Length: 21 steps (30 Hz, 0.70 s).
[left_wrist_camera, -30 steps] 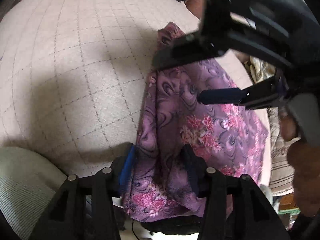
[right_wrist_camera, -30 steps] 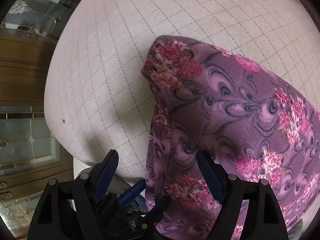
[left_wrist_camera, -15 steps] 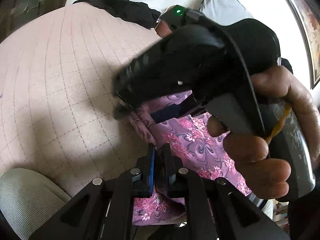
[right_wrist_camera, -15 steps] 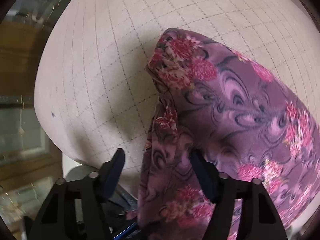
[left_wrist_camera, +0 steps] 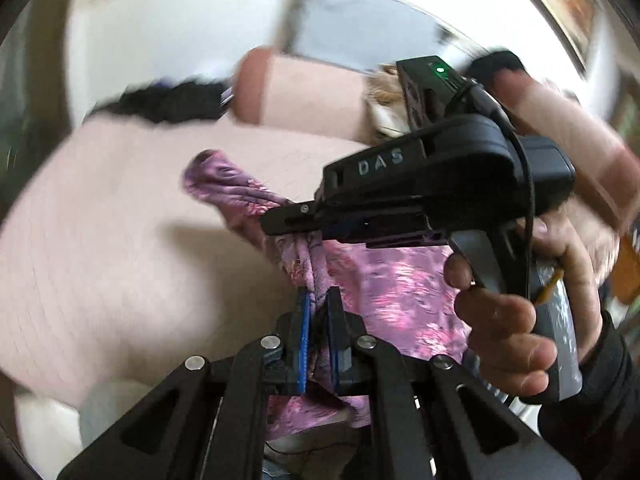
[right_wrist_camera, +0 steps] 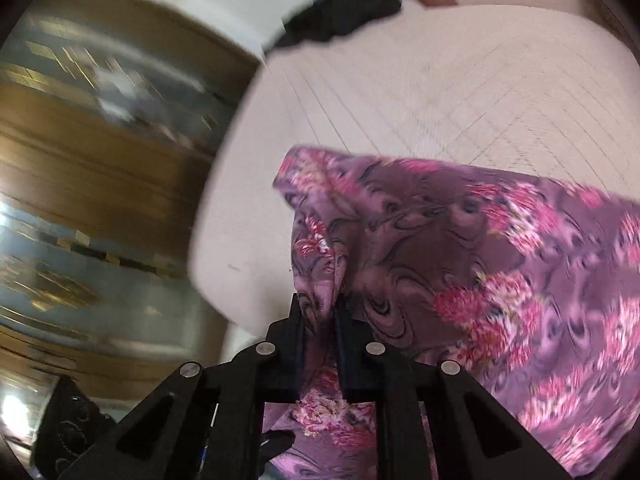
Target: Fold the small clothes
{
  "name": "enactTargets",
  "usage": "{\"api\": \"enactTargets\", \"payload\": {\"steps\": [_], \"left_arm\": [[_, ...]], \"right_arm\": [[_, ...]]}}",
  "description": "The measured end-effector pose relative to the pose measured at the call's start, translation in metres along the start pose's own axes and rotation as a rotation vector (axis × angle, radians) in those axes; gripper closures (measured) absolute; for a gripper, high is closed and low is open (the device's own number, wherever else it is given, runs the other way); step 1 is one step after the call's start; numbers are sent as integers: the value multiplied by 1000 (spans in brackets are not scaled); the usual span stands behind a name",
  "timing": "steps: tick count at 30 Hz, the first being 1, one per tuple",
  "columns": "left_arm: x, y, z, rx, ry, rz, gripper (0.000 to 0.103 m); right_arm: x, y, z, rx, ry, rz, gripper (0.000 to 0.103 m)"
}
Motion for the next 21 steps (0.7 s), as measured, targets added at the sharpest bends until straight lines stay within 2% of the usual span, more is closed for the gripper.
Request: {"api": "enactTargets", "payload": {"steps": [3,7,10,14,17,19,21], "left_arm": [[-51,-2,9,2,-157,22,96],[-116,-28,7,41,-296,-20,95],[-158,-68,-13,130,-369,-77,95],[-184,-122,-38,240,-333,-149,94],[-187,-146,-48,318,-264,-222,94],[-178,-154,-52,382,-207,-260,88],[-164,-148,-49,395,-141,-306,70]], "right_arm": [[-18,58,-10,-117,-33,105,89],[-57,121,-31,-230,-85,172,89],[-104,161,-42,-283,-124,147,89],[-177,182,-61,-307,-232,117,89],[-225,170,-66,-300,-301,115,89],[-253,168,-68,-298,-354,113,89],[-271,161,-70,-311,-389,103,87]]}}
Point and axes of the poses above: each gripper's, at about its wrist camera, not at the fingertips, and y roughly against the way its jaws point, x to its left, z to its top, the point moved 7 cm from there along -y, roughly the way its jaws point, and after that the axes turned 3 degrees about z, right-handed, at the moved point
